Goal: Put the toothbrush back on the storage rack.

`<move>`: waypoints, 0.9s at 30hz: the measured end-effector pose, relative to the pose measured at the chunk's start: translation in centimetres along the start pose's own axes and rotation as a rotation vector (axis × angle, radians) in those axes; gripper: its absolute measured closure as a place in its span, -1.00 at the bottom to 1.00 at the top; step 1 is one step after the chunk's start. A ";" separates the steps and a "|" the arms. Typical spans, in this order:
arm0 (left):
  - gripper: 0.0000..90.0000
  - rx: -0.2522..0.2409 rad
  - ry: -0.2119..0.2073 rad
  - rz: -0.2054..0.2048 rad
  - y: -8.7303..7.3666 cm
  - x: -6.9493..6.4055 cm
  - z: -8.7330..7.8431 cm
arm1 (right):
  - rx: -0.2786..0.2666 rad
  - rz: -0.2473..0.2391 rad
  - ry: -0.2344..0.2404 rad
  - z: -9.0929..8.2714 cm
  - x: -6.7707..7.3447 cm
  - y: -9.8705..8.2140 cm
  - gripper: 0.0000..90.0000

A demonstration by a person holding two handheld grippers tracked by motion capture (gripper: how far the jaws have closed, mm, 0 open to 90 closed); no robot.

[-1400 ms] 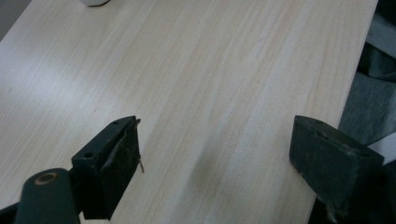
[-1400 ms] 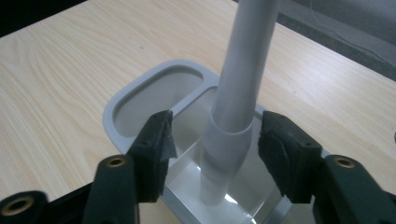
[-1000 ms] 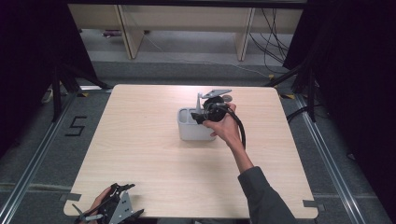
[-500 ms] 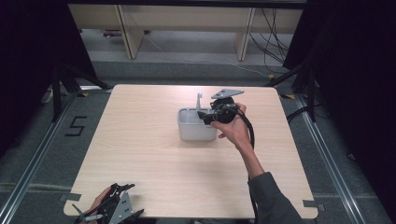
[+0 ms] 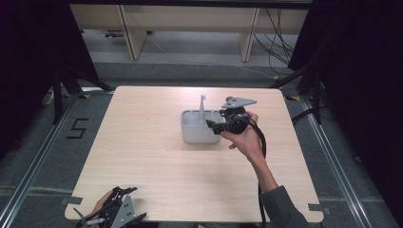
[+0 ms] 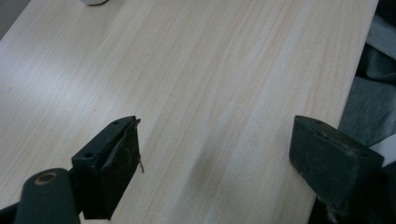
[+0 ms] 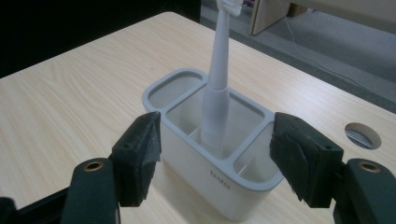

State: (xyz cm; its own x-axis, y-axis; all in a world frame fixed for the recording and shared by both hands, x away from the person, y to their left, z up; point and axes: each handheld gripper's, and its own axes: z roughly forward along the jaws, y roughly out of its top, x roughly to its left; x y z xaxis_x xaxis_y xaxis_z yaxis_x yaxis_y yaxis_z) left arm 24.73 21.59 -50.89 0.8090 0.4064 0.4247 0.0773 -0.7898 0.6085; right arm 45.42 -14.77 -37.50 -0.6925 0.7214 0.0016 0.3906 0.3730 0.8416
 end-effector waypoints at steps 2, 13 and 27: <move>-0.65 0.000 0.000 0.000 0.0 0.0 0.0 | 0.002 0.017 -0.010 -0.4 0.2 -0.3 -0.24; -0.65 0.009 -0.017 0.005 0.1 0.1 -0.1 | -0.022 0.028 0.007 -1.4 0.6 -2.1 -0.26; -0.65 -0.006 -0.011 0.004 0.1 0.0 -0.1 | -0.006 -0.003 0.014 -2.3 1.2 -3.4 -0.36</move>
State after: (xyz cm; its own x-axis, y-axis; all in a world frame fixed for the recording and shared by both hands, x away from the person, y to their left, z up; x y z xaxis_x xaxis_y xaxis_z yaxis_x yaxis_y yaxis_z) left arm 24.67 21.56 -50.77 0.8159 0.3980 0.4194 0.0708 -0.7887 0.6107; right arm 41.90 -16.48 -39.10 -0.7022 0.7119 0.0073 0.3853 0.3714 0.8448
